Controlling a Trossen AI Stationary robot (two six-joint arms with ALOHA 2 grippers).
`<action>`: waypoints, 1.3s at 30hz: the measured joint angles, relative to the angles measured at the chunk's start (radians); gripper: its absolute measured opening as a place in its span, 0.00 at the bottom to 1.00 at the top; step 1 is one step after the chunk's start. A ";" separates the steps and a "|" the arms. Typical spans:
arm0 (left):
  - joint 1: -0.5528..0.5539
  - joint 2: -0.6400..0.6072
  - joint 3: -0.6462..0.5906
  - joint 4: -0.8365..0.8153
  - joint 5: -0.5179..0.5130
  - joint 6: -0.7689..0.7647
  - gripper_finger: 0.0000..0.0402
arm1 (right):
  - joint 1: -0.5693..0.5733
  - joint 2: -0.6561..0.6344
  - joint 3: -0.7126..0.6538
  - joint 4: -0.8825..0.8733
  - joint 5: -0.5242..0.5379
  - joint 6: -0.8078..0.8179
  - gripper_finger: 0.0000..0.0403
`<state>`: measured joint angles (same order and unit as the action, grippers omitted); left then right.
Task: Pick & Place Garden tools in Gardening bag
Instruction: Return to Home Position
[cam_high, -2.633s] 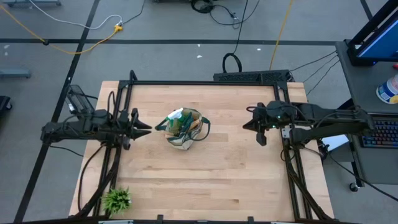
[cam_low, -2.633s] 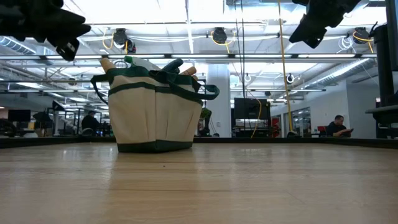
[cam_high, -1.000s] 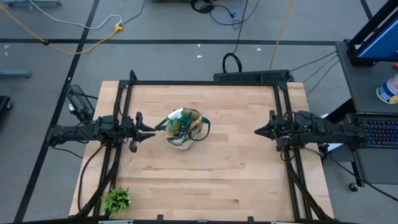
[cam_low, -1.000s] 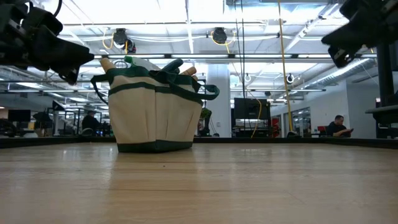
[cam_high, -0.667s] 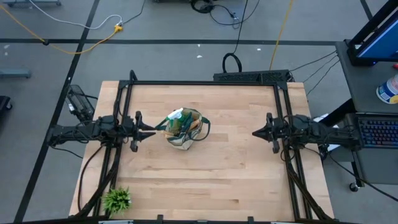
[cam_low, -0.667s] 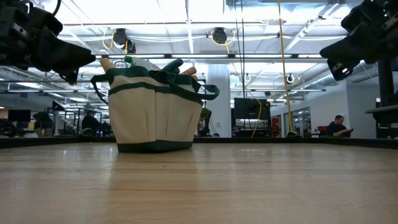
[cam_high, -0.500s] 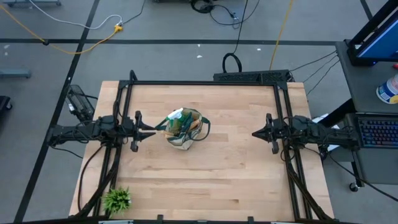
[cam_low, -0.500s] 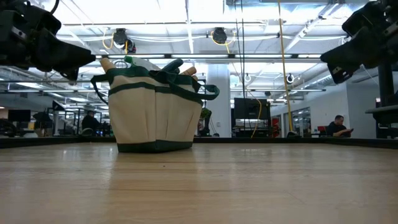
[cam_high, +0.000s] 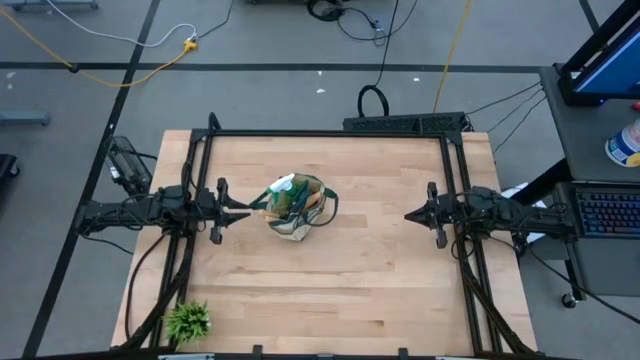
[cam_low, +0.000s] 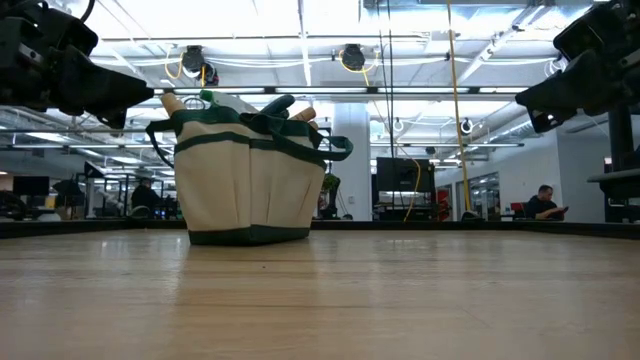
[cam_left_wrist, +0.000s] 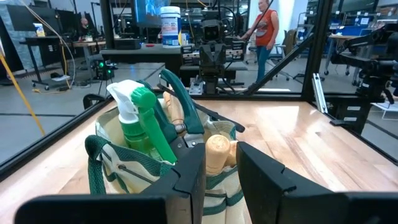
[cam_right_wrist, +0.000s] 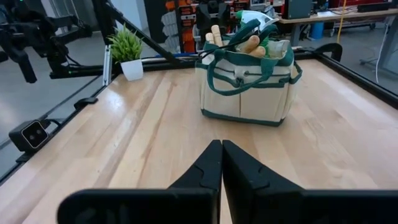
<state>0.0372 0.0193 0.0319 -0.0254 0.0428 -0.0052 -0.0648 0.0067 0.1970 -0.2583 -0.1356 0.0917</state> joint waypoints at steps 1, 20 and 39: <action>0.000 0.000 0.000 0.000 0.000 -0.001 0.23 | 0.000 0.000 0.000 0.000 0.000 -0.002 0.01; 0.000 0.000 0.000 0.000 -0.001 -0.001 0.23 | 0.000 0.000 0.000 0.115 -0.129 -0.020 0.01; 0.000 0.000 0.000 0.000 -0.001 0.000 0.23 | 0.000 0.000 0.000 0.116 -0.129 0.020 0.01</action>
<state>0.0372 0.0193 0.0319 -0.0254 0.0422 -0.0051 -0.0647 0.0071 0.1970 -0.1425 -0.2644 0.1118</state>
